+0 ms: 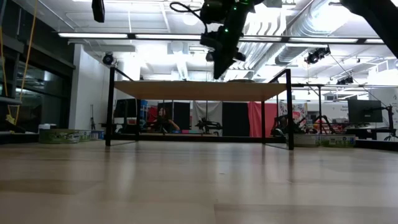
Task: Stack canned seafood by type on shelf
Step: Put the green tuna can on the shelf
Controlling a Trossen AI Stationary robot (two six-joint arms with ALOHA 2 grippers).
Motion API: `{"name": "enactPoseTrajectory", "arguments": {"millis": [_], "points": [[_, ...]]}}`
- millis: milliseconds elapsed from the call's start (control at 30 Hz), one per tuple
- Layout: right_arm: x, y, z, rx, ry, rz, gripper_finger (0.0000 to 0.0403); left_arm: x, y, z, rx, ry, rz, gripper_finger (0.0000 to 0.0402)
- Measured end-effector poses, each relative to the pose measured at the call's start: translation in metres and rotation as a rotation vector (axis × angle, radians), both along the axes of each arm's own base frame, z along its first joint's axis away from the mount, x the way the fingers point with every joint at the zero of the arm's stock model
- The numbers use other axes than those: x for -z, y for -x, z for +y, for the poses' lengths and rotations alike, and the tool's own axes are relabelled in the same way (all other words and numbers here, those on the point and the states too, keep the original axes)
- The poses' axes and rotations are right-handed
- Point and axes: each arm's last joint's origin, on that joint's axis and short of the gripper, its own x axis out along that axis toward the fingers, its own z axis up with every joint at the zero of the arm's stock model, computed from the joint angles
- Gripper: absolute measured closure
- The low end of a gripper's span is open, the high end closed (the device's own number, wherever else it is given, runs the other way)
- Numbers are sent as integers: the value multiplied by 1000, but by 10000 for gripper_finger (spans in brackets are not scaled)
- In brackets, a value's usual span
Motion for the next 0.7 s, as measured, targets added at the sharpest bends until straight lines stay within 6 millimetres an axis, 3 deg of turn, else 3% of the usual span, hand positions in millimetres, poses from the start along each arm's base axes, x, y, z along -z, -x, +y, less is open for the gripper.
{"name": "enactPoseTrajectory", "arguments": {"millis": [533, 700], "points": [[7, 20, 3, 30, 37, 254, 403, 5, -1, 0, -18, 3, 53, 401], [-9, 25, 9, 16, 57, 197, 403, 6, -1, 0, -21, -21, 69, 401]]}}
